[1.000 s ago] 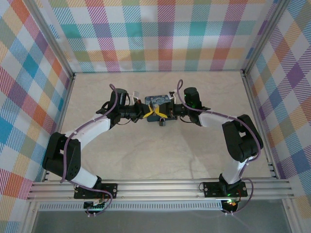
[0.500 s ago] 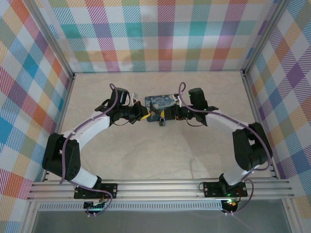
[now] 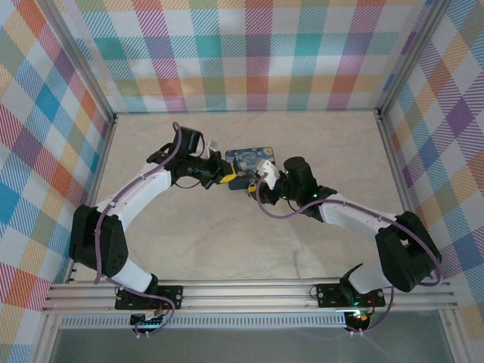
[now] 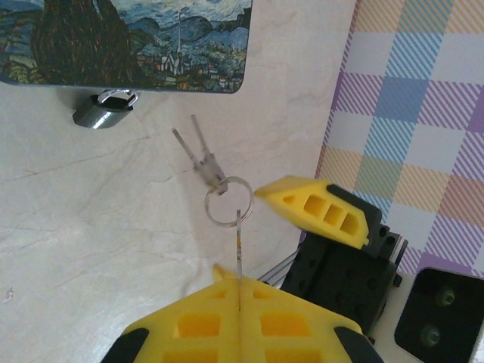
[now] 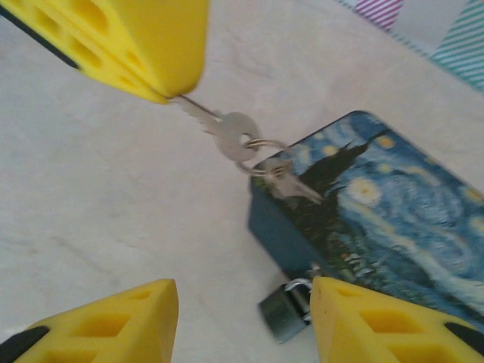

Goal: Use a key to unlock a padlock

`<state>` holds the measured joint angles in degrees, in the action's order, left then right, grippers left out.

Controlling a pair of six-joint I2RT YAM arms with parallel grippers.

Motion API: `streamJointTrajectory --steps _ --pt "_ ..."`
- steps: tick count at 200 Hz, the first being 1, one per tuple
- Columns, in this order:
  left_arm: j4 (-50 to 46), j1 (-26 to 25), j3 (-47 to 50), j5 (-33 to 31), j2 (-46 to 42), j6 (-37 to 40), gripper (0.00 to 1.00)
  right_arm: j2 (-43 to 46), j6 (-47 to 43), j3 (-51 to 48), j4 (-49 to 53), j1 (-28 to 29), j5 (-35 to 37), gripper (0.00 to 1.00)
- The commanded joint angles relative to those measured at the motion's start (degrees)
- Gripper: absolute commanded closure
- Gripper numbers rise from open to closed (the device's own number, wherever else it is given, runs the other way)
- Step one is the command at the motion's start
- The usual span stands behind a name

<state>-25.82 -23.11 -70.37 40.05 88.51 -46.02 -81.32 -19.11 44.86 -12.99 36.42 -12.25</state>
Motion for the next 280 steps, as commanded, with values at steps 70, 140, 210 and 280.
streamJointTrajectory --steps 70,140,210,280 --pt "-4.9 -1.3 -3.1 1.5 0.1 0.6 1.00 -0.3 -11.3 1.2 -9.6 4.9 7.6 0.58" --pt "-4.8 -1.3 -2.9 2.3 -0.3 1.1 1.00 -3.9 -12.5 4.2 -9.1 7.1 7.7 0.69" --pt "-4.8 -1.3 -2.2 3.4 -1.2 1.4 1.00 -5.4 -13.1 4.2 -12.5 7.3 11.2 0.81" --pt "-4.5 -1.2 -1.5 2.5 -1.4 0.8 1.00 -5.1 -13.5 4.1 -11.3 8.2 11.2 0.97"
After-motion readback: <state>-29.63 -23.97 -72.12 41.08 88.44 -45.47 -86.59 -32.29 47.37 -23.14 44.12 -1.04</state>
